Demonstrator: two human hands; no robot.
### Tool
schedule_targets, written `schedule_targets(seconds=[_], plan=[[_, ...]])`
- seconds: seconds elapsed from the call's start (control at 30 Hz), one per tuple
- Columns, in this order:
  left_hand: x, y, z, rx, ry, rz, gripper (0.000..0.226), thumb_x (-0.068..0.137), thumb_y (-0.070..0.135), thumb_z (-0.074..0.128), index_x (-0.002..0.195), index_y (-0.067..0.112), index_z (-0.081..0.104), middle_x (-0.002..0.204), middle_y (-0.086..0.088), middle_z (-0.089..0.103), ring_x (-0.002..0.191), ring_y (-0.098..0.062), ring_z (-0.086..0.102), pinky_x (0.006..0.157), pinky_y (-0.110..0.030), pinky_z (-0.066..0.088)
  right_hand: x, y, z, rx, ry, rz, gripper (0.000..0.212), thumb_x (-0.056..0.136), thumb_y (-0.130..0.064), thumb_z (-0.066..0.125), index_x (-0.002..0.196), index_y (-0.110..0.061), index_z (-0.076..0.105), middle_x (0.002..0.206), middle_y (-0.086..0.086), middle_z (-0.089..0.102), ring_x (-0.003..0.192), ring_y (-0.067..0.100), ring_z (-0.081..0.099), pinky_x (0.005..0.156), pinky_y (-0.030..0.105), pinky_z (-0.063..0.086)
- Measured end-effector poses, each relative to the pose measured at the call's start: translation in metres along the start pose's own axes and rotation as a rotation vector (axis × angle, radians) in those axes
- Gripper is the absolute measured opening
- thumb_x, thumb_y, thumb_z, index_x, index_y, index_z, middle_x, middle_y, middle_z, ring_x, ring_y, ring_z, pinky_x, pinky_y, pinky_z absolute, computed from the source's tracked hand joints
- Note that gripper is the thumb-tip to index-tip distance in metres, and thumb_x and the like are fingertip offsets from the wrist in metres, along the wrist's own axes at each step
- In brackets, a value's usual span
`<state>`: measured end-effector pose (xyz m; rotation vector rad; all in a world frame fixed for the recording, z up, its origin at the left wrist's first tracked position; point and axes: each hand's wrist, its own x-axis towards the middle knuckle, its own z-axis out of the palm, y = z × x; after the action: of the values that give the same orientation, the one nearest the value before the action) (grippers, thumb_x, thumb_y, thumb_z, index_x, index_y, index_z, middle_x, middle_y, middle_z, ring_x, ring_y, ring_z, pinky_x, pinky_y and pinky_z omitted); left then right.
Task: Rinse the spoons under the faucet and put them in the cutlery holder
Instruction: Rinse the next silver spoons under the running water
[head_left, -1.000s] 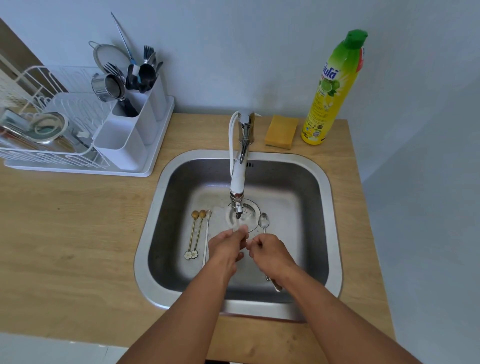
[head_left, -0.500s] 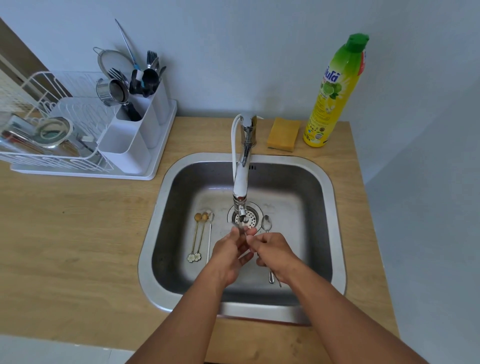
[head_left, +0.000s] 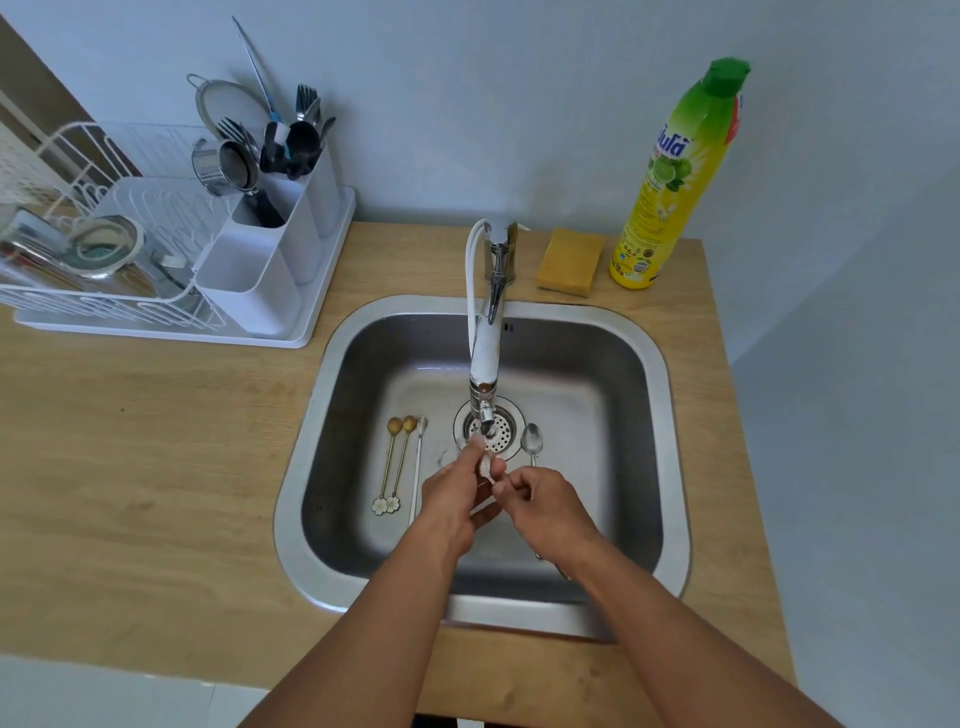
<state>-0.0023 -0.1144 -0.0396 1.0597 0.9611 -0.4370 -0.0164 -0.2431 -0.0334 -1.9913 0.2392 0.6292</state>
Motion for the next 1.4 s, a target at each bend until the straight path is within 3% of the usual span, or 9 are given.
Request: schedule_targets(seconds=[0.23,0.4,0.53,0.6,0.7,0.97,1.1,1.27,1.4], plan=[[-0.007,0.006,0.0,-0.014,-0.03,-0.042,0.035,0.103,0.038,0.049,0.104,0.015,0.075,0.1,-0.001,0.082,0.099,-0.024,0.076,0.096,-0.046,0.057,0.004,-0.004,-0.004,0.038,0.046,-0.007,0.022,0.099,-0.031,0.066,0.079,-0.024,0.072,0.065,-0.015,0.066,0.056,-0.005,0.057,0.059,0.017,0.042],[-0.012,-0.009,0.007,0.064,-0.036,0.045,0.022,0.102,0.029,0.064,0.103,0.013,0.078,0.099,-0.008,0.082,0.098,-0.023,0.077,0.09,-0.045,0.061,-0.001,-0.009,-0.011,-0.015,0.068,-0.036,0.025,0.1,-0.032,0.065,0.078,-0.022,0.072,0.071,-0.011,0.072,0.063,0.001,0.063,0.055,0.011,0.043],[-0.016,-0.003,0.016,0.09,0.046,0.05,0.013,0.094,0.021,0.074,0.093,0.009,0.078,0.082,-0.007,0.079,0.073,-0.016,0.074,0.067,-0.034,0.061,-0.01,-0.015,-0.005,-0.178,0.098,-0.116,0.03,0.099,-0.021,0.062,0.069,-0.027,0.06,0.071,-0.009,0.067,0.064,0.006,0.059,0.057,0.017,0.043],[-0.016,0.004,0.021,0.073,0.097,0.018,0.018,0.096,0.027,0.072,0.092,0.01,0.076,0.076,-0.002,0.077,0.067,-0.015,0.07,0.062,-0.031,0.058,-0.014,-0.016,0.001,-0.261,0.11,-0.162,0.018,0.099,-0.018,0.059,0.083,-0.021,0.067,0.085,-0.001,0.072,0.078,0.018,0.064,0.071,0.033,0.05],[-0.014,0.019,0.024,0.031,0.128,-0.044,0.017,0.096,0.025,0.062,0.091,0.013,0.073,0.072,0.004,0.078,0.067,-0.017,0.066,0.06,-0.031,0.054,-0.02,-0.014,0.006,-0.344,0.146,-0.247,0.015,0.101,-0.018,0.056,0.102,-0.014,0.071,0.101,0.006,0.073,0.095,0.027,0.063,0.08,0.037,0.049],[-0.013,0.034,0.011,-0.091,-0.194,-0.126,0.044,0.112,0.037,0.033,0.119,0.019,0.072,0.11,0.003,0.081,0.097,-0.016,0.072,0.098,-0.043,0.051,-0.012,-0.009,-0.002,0.001,0.164,-0.099,0.022,0.102,-0.029,0.06,0.083,-0.02,0.068,0.077,-0.004,0.07,0.067,0.014,0.06,0.061,0.029,0.047],[-0.012,0.021,0.004,-0.18,-0.203,-0.109,0.051,0.108,0.044,0.045,0.086,0.022,0.085,0.087,0.005,0.078,0.088,-0.015,0.067,0.085,-0.04,0.052,-0.008,-0.012,-0.001,0.141,0.106,-0.02,0.028,0.103,-0.035,0.058,0.079,-0.022,0.065,0.071,-0.004,0.066,0.059,0.013,0.054,0.06,0.03,0.046],[-0.01,0.009,0.002,-0.275,-0.146,-0.062,0.027,0.097,0.046,0.063,0.105,0.022,0.074,0.085,0.002,0.071,0.082,-0.015,0.067,0.084,-0.042,0.058,-0.007,-0.011,0.001,0.137,0.037,-0.045,0.021,0.102,-0.036,0.06,0.084,-0.026,0.066,0.068,-0.007,0.065,0.053,0.006,0.054,0.051,0.023,0.039],[-0.007,-0.004,-0.001,-0.086,0.011,0.111,0.022,0.081,0.031,0.087,0.099,0.02,0.079,0.089,-0.005,0.08,0.086,-0.019,0.076,0.078,-0.043,0.065,-0.004,-0.008,-0.004,0.097,0.032,-0.098,0.023,0.101,-0.029,0.062,0.079,-0.025,0.064,0.062,-0.014,0.064,0.05,0.0,0.052,0.052,0.02,0.04]])
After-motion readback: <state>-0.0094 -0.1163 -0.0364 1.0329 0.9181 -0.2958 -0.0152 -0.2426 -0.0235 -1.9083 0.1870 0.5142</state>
